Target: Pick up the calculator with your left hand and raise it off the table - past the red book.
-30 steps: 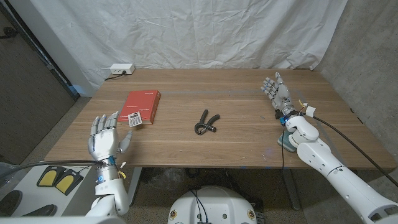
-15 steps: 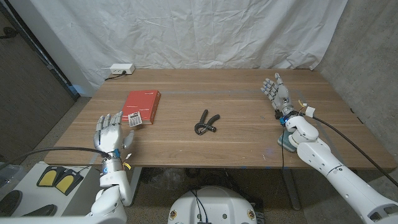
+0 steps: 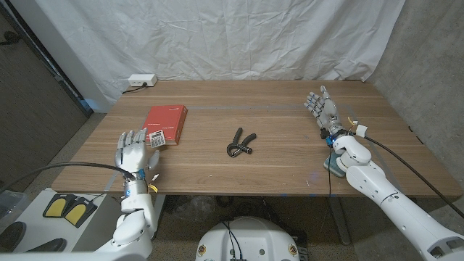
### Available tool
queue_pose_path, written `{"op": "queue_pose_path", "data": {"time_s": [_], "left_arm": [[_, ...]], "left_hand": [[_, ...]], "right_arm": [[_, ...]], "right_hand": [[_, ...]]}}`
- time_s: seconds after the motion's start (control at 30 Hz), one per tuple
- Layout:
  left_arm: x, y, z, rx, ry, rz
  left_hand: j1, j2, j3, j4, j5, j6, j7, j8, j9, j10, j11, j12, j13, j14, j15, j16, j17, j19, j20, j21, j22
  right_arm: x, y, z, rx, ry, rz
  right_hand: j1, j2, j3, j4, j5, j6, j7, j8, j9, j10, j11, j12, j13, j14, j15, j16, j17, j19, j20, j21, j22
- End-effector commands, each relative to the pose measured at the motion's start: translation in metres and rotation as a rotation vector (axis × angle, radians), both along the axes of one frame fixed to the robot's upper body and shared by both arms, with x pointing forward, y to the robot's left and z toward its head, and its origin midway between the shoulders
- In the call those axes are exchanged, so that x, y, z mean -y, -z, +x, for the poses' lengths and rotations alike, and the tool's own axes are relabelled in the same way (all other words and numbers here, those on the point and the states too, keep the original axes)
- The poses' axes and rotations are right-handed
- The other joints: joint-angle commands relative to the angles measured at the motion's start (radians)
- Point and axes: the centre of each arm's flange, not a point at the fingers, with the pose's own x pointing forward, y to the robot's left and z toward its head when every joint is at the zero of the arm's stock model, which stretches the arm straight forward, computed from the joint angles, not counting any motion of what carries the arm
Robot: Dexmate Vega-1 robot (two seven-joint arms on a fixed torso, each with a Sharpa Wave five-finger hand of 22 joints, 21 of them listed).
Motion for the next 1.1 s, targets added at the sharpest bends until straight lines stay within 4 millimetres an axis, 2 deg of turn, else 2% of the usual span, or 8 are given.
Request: {"op": "queue_pose_path", "data": {"time_s": [0.03,0.3,0.73,1.1], "left_arm": [[0.001,0.001,0.014,-0.008,0.006,0.013],[0.002,0.001,0.02,-0.001,0.015,0.006],[-0.001,0.013,0.03,0.026,0.025,0.011],[-0.005,0.01,0.037,0.019,0.03,0.019]], "left_hand": [[0.012,-0.001,-0.003,-0.003,0.003,-0.002,0.002,-0.001,0.002,-0.003,0.001,-0.002,0.002,-0.003,-0.092,-0.002,0.003,0.011,-0.098,0.003,0.002],[0.014,-0.003,-0.006,-0.002,0.002,0.01,0.001,0.004,0.003,0.01,-0.001,0.003,0.002,0.001,-0.095,0.0,0.003,0.013,-0.096,0.003,0.002],[0.016,-0.004,-0.009,0.001,0.0,0.032,-0.006,0.011,0.003,0.025,-0.008,0.006,0.003,0.014,-0.099,0.004,0.003,0.019,-0.096,0.004,0.002],[0.019,-0.003,-0.011,0.003,-0.001,0.048,-0.01,0.016,0.003,0.04,-0.011,0.01,0.003,0.025,-0.106,0.006,0.003,0.025,-0.099,0.005,0.002]], "right_arm": [[0.003,0.001,0.001,-0.003,0.001,0.002],[0.003,-0.002,-0.001,0.004,0.003,0.0],[0.002,-0.005,-0.005,0.014,0.006,-0.001],[0.0,-0.004,-0.005,0.009,0.011,0.003]], "right_hand": [[0.001,0.013,0.0,-0.002,-0.004,0.004,-0.001,-0.002,0.002,0.005,0.001,-0.006,0.005,0.011,-0.003,0.001,0.003,0.008,0.0,-0.001,0.004],[0.001,0.014,0.0,-0.003,-0.004,0.003,-0.001,-0.003,0.002,0.006,0.001,-0.006,0.005,0.013,-0.002,0.001,0.003,0.008,-0.001,-0.002,0.004],[0.001,0.014,-0.001,-0.004,-0.005,0.004,-0.001,-0.003,0.002,0.007,0.003,-0.006,0.005,0.013,-0.003,0.0,0.003,0.009,0.0,-0.004,0.004],[0.001,0.015,-0.002,-0.005,-0.005,0.003,-0.003,-0.003,0.002,0.011,0.002,-0.006,0.005,0.016,-0.004,0.001,0.003,0.011,0.0,-0.005,0.005]]}}
